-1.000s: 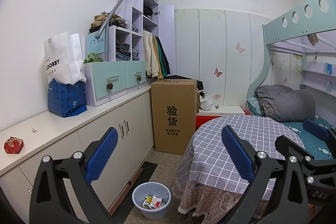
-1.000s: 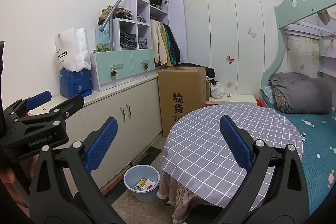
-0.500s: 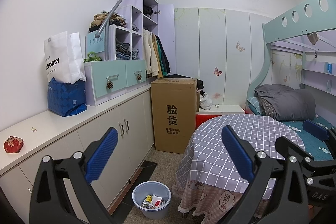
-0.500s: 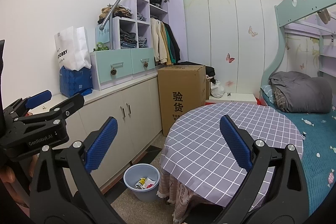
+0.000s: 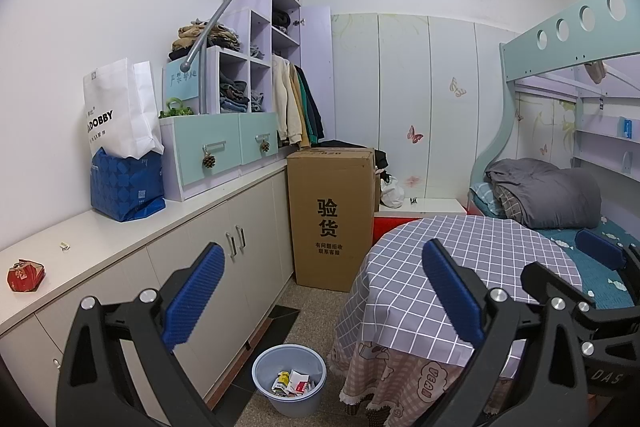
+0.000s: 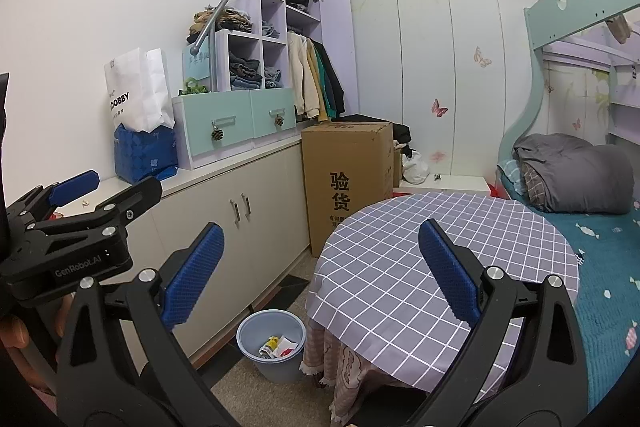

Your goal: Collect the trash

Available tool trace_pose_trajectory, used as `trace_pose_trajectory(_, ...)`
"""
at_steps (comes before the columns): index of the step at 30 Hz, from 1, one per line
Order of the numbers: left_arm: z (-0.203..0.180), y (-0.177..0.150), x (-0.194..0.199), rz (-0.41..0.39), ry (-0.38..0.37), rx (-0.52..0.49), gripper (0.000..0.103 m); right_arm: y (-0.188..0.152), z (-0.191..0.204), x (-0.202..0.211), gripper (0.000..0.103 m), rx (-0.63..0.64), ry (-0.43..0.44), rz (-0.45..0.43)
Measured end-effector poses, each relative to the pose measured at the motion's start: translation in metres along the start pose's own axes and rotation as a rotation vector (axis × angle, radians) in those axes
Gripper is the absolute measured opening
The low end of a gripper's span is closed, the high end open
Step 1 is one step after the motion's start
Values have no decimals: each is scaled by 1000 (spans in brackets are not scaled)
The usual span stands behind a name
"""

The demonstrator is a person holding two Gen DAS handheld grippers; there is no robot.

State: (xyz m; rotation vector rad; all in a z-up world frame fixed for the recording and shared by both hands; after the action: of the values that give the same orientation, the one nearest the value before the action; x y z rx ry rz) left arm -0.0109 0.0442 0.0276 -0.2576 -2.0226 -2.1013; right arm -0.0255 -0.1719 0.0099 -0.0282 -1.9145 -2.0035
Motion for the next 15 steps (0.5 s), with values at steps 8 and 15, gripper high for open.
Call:
trace_pose_trajectory(8, 0, 0, 0, 1, 1, -2, 97, 0, -1, -1, 96, 1, 1, 3)
trace_pose_trajectory(15, 1, 1, 0, 1, 0, -1, 97, -2, -4, 0, 96, 2, 5, 8)
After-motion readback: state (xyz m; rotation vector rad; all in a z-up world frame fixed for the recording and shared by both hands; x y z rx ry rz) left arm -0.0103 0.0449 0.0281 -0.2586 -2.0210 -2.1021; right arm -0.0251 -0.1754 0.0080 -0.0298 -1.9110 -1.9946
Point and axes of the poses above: each gripper's, at about its wrist camera, not at the fingertips, and x roughly against the way its jaws point, z to its left, y to its top, the point moved 5 cm from there along -x, roughly the way its jaws point, and after that the axes turned 3 degrees about z, right-handed, at the moved point
